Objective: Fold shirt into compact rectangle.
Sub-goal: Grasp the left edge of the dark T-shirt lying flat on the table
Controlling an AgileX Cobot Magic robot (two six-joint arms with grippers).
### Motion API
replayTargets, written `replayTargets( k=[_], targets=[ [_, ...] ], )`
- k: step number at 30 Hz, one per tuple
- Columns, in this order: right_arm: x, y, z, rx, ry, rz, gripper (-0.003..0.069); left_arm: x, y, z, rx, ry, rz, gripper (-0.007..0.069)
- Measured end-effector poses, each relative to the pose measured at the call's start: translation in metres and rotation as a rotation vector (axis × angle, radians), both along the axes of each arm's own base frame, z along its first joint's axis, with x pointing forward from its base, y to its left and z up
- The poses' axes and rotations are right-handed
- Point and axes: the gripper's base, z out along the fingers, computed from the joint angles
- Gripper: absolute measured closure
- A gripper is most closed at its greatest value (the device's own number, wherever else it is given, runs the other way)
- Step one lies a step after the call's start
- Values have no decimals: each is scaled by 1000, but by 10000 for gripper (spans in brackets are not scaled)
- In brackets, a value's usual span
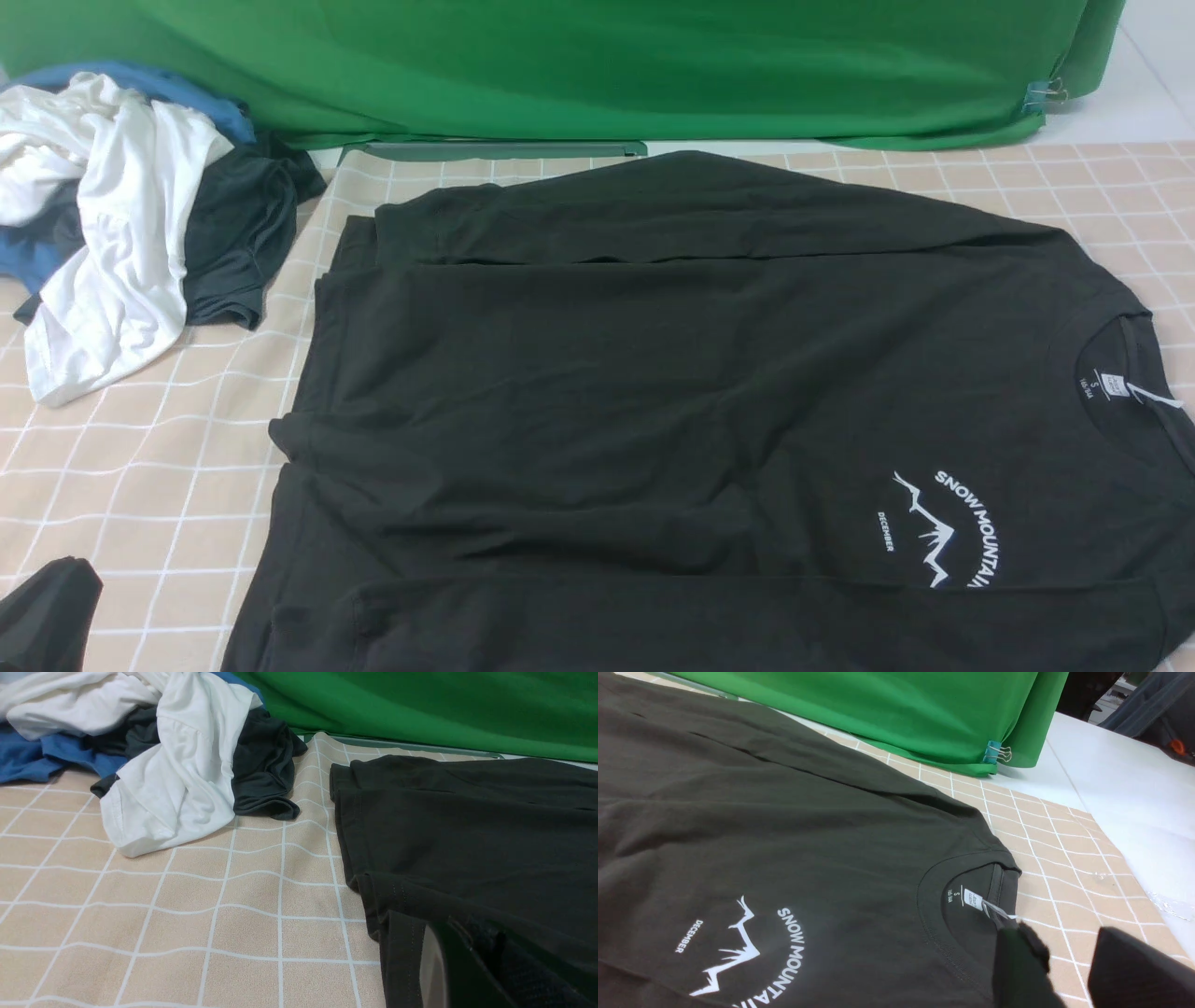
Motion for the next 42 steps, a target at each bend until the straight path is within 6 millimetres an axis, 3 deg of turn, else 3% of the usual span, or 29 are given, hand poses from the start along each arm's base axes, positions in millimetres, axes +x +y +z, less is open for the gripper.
replayTargets(
  k=[28, 30, 35, 39, 42],
  targets=[
    [0, 0, 0, 0, -5, 0, 416, 1, 0, 5, 4, -53, 5, 606],
    [0, 0, 0, 0, -5, 0, 417, 1, 0, 9, -59, -102, 9, 606],
    [0, 0, 1, 0, -11, -1, 417, 0, 4, 28, -518, -301, 38, 606],
    [1, 0, 4, -1, -44, -3, 417, -3, 9, 40, -688, -446, 47, 606],
    [1, 0, 7, 73, -77, -9, 417, -12, 18, 58, -825, -688, 33, 606]
  ],
)
